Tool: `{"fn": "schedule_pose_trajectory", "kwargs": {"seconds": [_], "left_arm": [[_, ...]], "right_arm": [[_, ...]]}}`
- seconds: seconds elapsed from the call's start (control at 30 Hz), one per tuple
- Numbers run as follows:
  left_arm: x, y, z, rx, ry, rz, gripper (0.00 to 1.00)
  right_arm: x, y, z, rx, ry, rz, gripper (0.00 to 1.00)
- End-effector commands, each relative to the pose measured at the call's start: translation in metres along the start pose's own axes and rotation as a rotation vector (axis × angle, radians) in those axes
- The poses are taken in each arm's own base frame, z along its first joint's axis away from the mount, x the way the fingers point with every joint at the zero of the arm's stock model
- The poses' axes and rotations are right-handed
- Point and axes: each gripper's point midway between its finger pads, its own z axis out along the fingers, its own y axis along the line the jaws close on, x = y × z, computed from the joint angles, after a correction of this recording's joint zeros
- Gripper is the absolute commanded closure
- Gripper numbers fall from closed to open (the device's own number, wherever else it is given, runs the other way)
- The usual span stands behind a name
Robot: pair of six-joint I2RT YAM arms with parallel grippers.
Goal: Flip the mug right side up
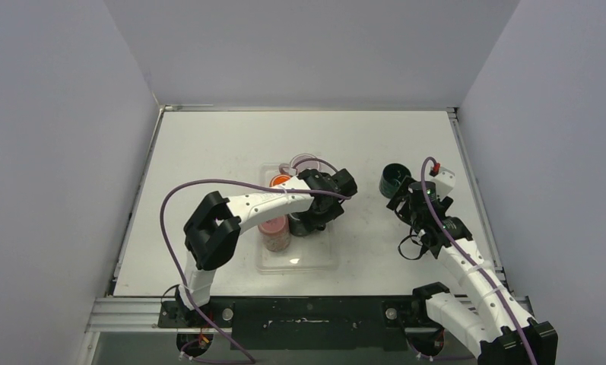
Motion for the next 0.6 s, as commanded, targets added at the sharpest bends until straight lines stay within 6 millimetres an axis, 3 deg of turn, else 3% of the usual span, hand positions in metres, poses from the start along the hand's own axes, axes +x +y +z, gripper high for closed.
{"fn": "schedule_pose_trajectory", "kwargs": {"seconds": [0.0, 0.1, 0.23, 0.4, 0.57], "left_arm": [[-0.016, 0.006, 0.002, -0.041, -0.053, -0.059, 0.4], [-0.018, 0.009, 0.004, -0.046, -0.073, -0.056, 0.52], [-0.02, 0.016, 0.005, -0.064, -0.087, -0.051, 0.55], [-0.034, 0.04, 0.003, -0.138, -0.164, -0.071, 0.34], [-0.039, 0.046, 0.006, -0.157, -0.202, -0.103, 0.33]], "right_arm": [[-0.003, -0.004, 0.001, 0.013, -0.022, 0.008, 0.18], [-0.002, -0.004, 0.002, 0.012, -0.017, 0.008, 0.18], [-0.001, -0.004, 0.003, 0.012, -0.011, 0.006, 0.18], [-0.001, -0.004, 0.002, 0.009, -0.013, 0.005, 0.18], [0.003, -0.002, 0.001, -0.005, 0.004, -0.011, 0.18]]}}
